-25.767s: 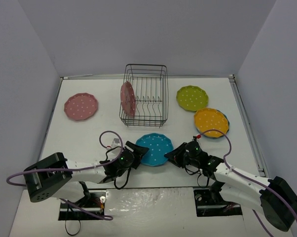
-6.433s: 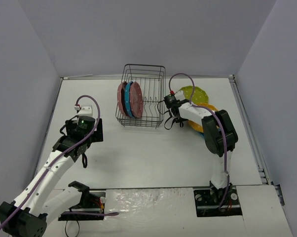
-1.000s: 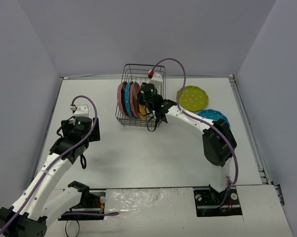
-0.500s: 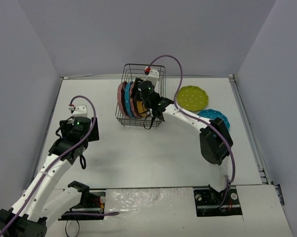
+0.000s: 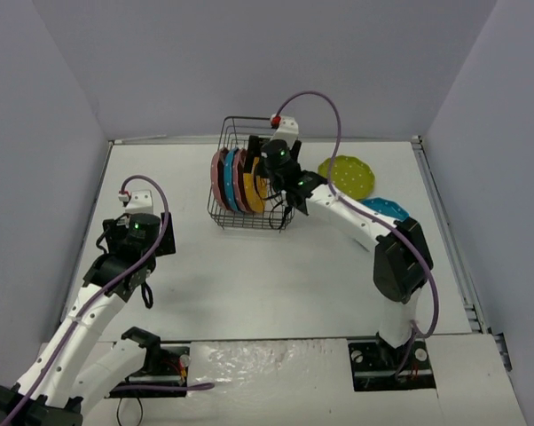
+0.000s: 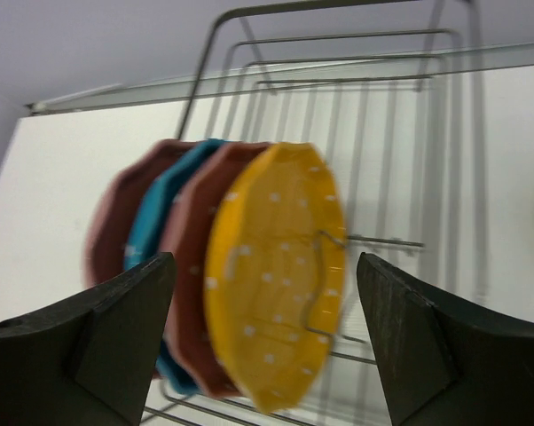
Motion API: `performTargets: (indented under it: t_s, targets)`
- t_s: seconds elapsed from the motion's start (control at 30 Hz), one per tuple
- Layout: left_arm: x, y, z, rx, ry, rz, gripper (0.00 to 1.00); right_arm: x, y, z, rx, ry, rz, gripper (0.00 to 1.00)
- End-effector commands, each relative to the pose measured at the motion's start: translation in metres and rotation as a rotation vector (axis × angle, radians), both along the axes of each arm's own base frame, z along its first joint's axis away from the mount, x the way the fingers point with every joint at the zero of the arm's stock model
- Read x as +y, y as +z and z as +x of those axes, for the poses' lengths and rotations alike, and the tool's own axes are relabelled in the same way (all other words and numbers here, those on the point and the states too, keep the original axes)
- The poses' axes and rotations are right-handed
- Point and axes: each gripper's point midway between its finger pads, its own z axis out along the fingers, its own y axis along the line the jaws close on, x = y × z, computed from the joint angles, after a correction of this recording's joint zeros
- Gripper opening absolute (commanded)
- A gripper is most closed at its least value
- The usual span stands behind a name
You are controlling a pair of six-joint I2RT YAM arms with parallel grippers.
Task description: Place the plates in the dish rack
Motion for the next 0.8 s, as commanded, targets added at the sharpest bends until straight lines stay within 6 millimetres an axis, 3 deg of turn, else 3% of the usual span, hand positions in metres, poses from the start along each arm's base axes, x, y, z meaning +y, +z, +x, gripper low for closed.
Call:
performTargets:
  t_s: [0.0,0.1,0.2,0.33,0.53,0.63,0.67,0.77]
  targets:
    - [0.004,0.014,0.003,-0.06,0.03,-0.012,0.97,-0.107,0.064,-0.013,-0.093,-0.161,-0.088,0.81]
    - [0.004,0.015,0.005,-0.068,0.024,-0.003,0.97,-0.166,0.045,-0.033,0.012,-0.198,-0.12,0.82]
    - [0.002,0.015,0.006,-0.059,0.017,-0.008,0.97,-0.228,0.003,-0.06,0.156,-0.289,-0.174,0.81]
    - [0.005,0.017,0.004,-0.071,0.025,-0.004,0.97,-0.267,-0.057,-0.094,0.32,-0.34,-0.26,0.79]
    - [0.004,0.017,0.005,-0.074,0.021,-0.004,0.97,-0.281,-0.119,-0.106,0.506,-0.299,-0.293,0.75]
    - [0.002,0.014,0.005,-0.062,0.008,-0.011,0.97,-0.275,-0.155,-0.108,0.631,-0.192,-0.322,0.71]
    - [0.001,0.014,0.005,-0.062,0.007,-0.014,0.97,-0.275,-0.155,-0.107,0.634,-0.19,-0.322,0.71]
    - [0.002,0.015,0.005,-0.067,0.01,-0.011,0.97,-0.275,-0.17,-0.101,0.671,-0.147,-0.373,0.56]
